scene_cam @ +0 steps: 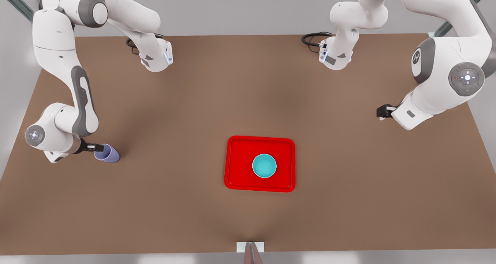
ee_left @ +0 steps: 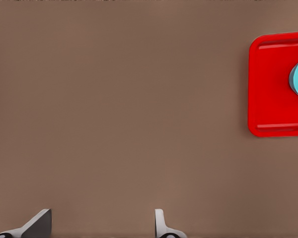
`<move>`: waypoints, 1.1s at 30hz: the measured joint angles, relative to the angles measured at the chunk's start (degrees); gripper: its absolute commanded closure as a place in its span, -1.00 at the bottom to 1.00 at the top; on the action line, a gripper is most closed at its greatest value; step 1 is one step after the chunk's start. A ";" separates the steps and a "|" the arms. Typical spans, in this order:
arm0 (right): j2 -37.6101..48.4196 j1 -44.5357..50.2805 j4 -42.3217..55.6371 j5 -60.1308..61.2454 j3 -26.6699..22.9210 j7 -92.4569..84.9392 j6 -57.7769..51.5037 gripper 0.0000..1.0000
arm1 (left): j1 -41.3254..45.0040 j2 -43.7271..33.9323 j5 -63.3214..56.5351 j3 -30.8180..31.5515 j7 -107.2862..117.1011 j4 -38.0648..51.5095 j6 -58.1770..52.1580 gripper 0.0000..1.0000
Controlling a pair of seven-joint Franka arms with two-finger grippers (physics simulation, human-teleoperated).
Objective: Place the bowl on the tray with the left arm and the cup on the tray with the right arm
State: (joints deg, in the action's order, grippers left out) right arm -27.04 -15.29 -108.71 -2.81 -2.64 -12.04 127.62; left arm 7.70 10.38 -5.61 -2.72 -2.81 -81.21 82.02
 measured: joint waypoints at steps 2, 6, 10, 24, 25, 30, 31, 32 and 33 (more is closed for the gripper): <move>-0.80 0.34 0.42 0.00 0.00 0.00 0.07 -0.69 | -0.03 0.00 0.00 0.00 0.00 0.00 0.07 -1.00; -1.50 0.77 0.51 0.01 0.00 0.16 0.53 0.57 | -0.06 0.08 -0.01 0.07 0.00 0.00 -0.01 -1.00; -2.01 0.88 0.60 0.00 0.00 0.17 0.61 0.57 | -0.05 0.09 -0.01 0.08 0.09 0.00 -0.36 -1.00; -1.86 5.22 14.00 1.22 7.44 10.48 -12.36 0.57 | -0.05 0.09 -0.01 0.08 0.12 0.00 -0.28 -1.00; -1.65 9.26 14.26 1.61 7.54 17.18 -12.42 0.57 | -0.05 0.09 -0.01 0.08 0.16 0.00 -0.28 -1.00; -2.17 27.24 17.55 5.70 7.65 42.49 -9.96 0.57 | -0.05 0.18 -0.01 0.08 0.09 0.00 -0.33 -1.00; -2.38 30.31 17.56 5.69 7.65 46.83 -8.19 0.57 | -0.05 0.18 -0.01 0.08 0.09 0.00 -0.28 -1.00; -3.09 32.40 18.60 5.74 7.65 50.62 -7.79 0.57 | -0.05 0.13 -0.01 0.06 0.09 0.00 -0.33 -1.00; -3.58 34.38 19.96 5.71 7.65 54.12 -7.92 0.57 | -0.06 0.09 -0.01 0.08 0.09 0.00 -0.36 -1.00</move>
State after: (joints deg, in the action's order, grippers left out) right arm -30.63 19.08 -88.74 2.90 5.01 42.08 119.70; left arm 7.63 10.46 -5.62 -2.64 -2.72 -81.21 81.65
